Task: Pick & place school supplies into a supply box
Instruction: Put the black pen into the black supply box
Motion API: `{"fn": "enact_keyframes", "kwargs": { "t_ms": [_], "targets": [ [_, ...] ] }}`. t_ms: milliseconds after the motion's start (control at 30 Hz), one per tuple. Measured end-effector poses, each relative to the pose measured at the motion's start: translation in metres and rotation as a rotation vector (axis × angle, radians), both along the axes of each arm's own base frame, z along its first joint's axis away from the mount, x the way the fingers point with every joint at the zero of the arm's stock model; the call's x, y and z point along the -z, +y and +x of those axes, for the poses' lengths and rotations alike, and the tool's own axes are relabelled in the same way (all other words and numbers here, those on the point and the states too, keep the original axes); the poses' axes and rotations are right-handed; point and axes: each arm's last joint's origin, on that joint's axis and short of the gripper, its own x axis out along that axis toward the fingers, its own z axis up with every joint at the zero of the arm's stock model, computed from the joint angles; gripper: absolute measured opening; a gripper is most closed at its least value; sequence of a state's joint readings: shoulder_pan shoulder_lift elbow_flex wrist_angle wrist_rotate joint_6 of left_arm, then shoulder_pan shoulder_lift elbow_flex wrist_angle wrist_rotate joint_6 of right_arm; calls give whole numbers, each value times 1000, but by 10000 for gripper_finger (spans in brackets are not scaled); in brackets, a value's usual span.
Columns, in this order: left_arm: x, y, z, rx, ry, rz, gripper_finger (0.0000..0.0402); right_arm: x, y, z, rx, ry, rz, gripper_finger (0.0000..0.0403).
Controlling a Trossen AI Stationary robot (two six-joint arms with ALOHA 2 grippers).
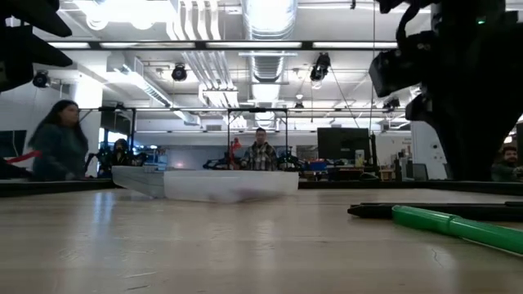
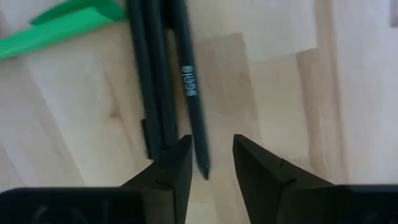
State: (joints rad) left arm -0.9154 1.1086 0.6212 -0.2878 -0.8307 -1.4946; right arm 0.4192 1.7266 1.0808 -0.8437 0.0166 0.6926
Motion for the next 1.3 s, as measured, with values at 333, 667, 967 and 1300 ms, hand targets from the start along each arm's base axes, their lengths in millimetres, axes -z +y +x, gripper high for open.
{"fn": "enact_keyframes", "kwargs": {
  "t_ms": [333,667,967,1300],
  "targets": [
    [4,1,4,-59,-3,-39,117,22,2,3,-45,-57,-8,87],
    [4,4,7,-83,-3,-46,117,32,-2,-3,-78,-43,-34,72],
    [4,5,8,-90,-2,-45,117,36,-9,2,-12,-40,-18,41],
    [4,5,8,-90,-1,-44,117,-7,-14,34,95,-206,-110,16]
  ]
}}
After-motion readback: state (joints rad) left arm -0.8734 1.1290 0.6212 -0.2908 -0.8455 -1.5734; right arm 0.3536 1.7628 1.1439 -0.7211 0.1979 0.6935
